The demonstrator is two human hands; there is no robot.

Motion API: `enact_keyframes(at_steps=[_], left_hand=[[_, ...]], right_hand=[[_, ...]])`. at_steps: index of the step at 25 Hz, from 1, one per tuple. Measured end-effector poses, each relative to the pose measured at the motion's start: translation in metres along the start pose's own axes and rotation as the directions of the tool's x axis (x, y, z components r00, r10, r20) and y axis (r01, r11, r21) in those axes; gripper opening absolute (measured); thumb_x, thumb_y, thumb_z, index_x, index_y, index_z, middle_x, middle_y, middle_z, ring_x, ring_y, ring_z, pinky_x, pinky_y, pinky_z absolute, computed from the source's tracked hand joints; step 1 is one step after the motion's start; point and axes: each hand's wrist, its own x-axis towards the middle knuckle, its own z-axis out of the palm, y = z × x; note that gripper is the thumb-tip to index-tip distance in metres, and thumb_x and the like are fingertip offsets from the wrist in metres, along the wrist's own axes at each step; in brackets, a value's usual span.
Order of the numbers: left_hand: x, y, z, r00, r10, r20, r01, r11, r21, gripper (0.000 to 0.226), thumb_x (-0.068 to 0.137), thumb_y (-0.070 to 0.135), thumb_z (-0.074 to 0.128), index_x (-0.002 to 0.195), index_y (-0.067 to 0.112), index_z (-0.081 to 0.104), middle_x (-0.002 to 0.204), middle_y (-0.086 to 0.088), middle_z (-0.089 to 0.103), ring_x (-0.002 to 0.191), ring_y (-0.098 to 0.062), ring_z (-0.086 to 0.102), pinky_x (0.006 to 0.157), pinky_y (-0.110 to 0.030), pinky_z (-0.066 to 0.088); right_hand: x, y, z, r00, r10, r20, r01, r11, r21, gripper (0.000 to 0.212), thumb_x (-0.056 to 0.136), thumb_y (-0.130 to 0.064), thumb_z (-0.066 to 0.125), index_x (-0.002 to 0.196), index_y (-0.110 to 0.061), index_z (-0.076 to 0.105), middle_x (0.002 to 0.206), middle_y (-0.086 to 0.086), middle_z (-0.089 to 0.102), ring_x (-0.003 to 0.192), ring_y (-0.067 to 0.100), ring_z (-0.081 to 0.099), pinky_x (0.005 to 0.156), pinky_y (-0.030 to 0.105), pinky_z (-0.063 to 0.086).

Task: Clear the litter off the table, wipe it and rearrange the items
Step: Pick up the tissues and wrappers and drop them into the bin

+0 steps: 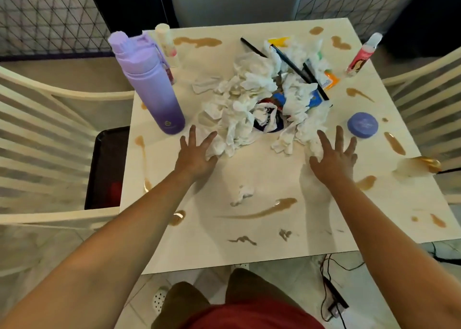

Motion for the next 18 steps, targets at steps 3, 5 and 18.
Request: enact_keyframes(at_steps=[3, 5, 18], left_hand=[[0.011, -0.001, 0.006, 0.998, -0.004, 0.057, 0.002, 1.000, 0.024, 0.057, 0.092, 0.051, 0.043, 0.144, 0.042, 0.023, 0.158, -0.004, -0.002, 0.143, -0.038, -0.001, 0.113, -0.050, 0.018], [0.012, -0.004, 0.010, 0.999, 0.042, 0.029, -0.042, 0.999, -0.012, 0.049, 0.093, 0.046, 0.044, 0.140, 0.032, 0.038, 0.156, -0.006, 0.017, 0.142, -0.032, 0.014, 0.113, -0.043, 0.021], [0.003, -0.005, 0.015, 0.982, -0.049, -0.181, 0.015, 0.983, -0.186, 0.031, 0.093, 0.025, 0.053, 0.120, 0.011, 0.056, 0.119, -0.012, 0.061, 0.105, -0.029, 0.056, 0.090, -0.033, 0.043]], right_hand=[[0.028, 0.010, 0.000, 0.991, -0.097, 0.090, 0.103, 0.992, -0.066, 0.069, 0.092, -0.034, 0.049, 0.147, -0.038, 0.008, 0.157, -0.002, -0.010, 0.143, 0.036, -0.010, 0.111, 0.059, 0.014], [0.042, 0.015, 0.003, 0.975, -0.143, 0.170, 0.163, 0.981, -0.109, 0.067, 0.093, -0.039, 0.044, 0.147, -0.038, 0.003, 0.157, -0.004, -0.010, 0.144, 0.032, -0.011, 0.112, 0.058, 0.011], [0.046, 0.011, 0.035, 0.988, -0.084, -0.126, 0.104, 0.982, 0.156, 0.024, 0.089, -0.011, 0.048, 0.111, -0.002, 0.054, 0.114, 0.019, 0.057, 0.102, 0.039, 0.048, 0.087, 0.047, 0.039]])
